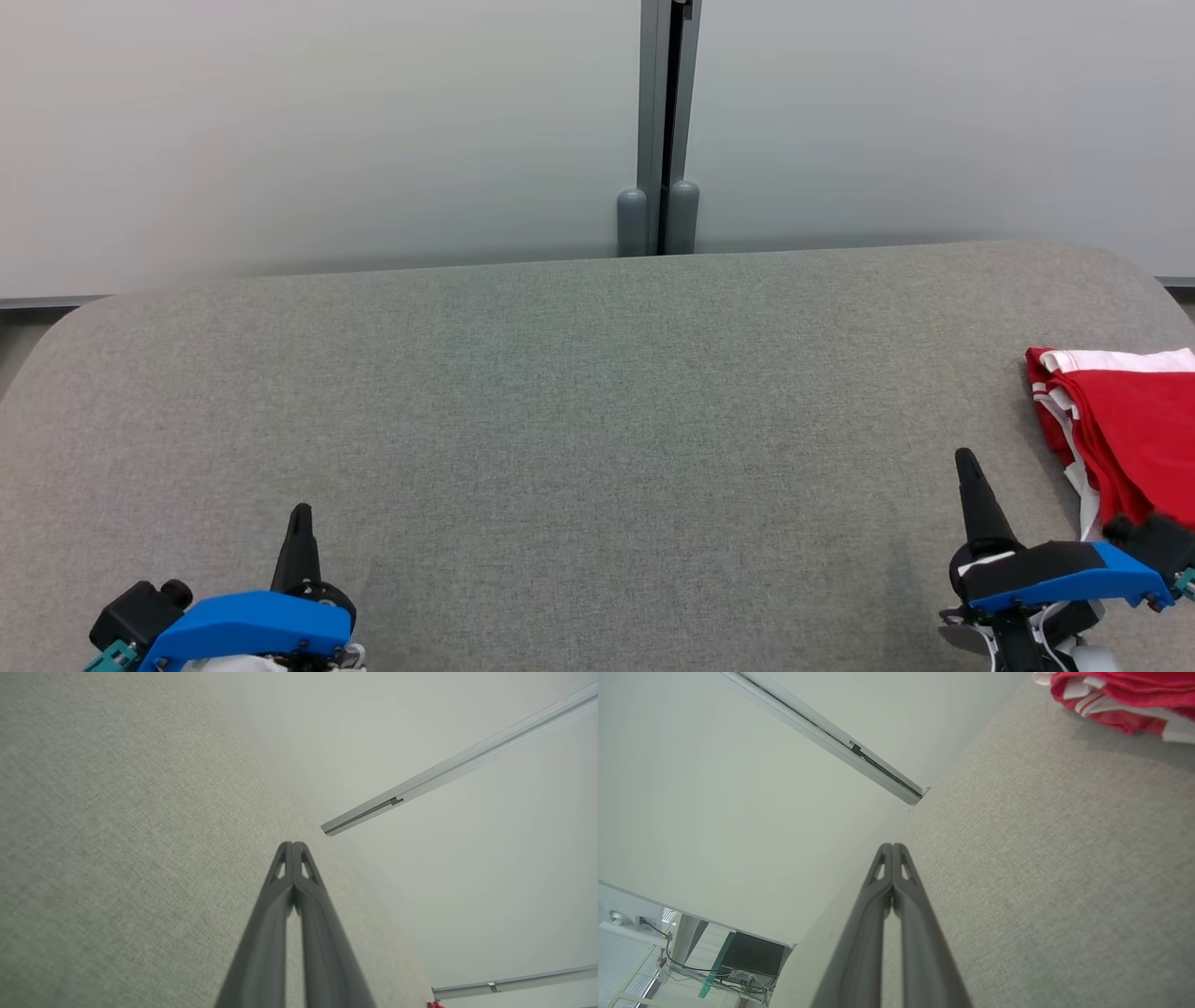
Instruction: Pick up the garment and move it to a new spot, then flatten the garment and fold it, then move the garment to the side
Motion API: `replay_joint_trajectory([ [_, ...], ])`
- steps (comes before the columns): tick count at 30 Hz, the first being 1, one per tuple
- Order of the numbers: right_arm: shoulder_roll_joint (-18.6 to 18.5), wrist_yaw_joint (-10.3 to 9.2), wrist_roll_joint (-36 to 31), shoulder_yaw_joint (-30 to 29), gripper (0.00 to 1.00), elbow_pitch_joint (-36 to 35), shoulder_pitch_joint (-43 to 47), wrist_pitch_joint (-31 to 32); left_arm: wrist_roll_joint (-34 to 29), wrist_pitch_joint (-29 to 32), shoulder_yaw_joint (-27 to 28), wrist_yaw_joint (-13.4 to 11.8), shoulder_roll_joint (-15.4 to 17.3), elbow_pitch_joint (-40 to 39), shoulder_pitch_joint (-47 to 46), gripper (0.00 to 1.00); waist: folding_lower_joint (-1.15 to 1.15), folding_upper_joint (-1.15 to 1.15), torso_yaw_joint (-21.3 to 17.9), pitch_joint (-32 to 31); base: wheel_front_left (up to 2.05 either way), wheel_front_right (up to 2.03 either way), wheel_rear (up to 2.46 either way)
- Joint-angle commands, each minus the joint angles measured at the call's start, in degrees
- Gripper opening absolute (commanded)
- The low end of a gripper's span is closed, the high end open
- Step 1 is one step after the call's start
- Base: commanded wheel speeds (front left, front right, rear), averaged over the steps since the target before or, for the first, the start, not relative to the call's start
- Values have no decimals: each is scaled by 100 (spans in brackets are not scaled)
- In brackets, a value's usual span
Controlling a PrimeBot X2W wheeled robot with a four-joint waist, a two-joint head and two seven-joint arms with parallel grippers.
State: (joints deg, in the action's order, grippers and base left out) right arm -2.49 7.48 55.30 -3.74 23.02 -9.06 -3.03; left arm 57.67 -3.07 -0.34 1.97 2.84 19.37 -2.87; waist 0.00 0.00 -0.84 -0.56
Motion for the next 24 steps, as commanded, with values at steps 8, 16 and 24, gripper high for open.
replay_joint_trajectory([
  [8, -40, 2, 594, -55, 0, -214, 59, 155, 548, 157, 138, 105, 3, -157, -204, 0, 0, -1, 9, 8, 0, 0, 0],
  [16, -44, 2, 1074, -94, 0, -327, 97, 284, 999, 282, 234, 174, 3, -222, -238, 0, 0, 0, 18, 16, 0, 0, 0],
  [24, -46, 2, 1518, -127, 0, -426, 125, 406, 1420, 403, 305, 241, 3, -279, -264, 0, 0, 0, 27, 24, 0, 0, 0],
])
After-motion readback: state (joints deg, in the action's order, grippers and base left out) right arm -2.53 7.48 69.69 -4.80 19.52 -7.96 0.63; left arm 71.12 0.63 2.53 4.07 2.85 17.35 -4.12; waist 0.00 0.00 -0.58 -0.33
